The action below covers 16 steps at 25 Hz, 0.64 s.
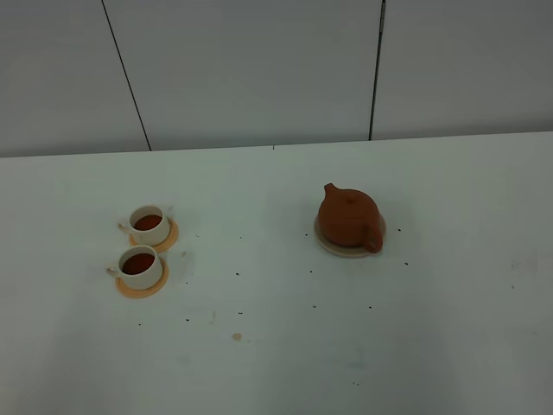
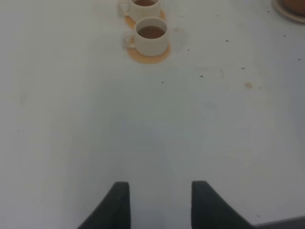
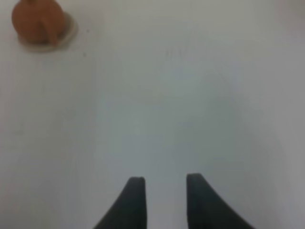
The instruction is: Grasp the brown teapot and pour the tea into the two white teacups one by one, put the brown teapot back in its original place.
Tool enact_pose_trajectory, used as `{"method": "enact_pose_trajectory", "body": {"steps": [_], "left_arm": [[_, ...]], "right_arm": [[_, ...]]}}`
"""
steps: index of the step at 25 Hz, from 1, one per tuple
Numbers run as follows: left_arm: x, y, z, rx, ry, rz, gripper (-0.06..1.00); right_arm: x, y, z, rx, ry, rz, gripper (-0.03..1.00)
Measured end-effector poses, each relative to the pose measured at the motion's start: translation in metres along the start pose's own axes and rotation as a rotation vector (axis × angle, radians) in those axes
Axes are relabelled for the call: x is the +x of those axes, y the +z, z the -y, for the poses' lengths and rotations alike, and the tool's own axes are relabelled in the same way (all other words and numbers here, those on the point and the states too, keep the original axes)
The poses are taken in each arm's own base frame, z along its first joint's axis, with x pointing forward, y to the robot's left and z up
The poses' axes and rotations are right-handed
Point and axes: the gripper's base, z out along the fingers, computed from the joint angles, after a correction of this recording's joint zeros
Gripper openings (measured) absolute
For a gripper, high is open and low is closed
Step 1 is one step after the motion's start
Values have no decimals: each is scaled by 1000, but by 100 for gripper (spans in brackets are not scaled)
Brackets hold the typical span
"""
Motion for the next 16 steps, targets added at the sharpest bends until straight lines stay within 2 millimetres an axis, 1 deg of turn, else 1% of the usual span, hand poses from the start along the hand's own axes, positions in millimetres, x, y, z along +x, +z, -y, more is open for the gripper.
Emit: {"method": "enact_pose_trajectory", "body": {"steps": [10,16], "left_arm": [[0,0,0,0,0,0,37],[0,0,0,0,0,0,37]], "right_arm": [[-7,0,1,8,0,80,22],[-8,0,1,12,-2,88,22]]}}
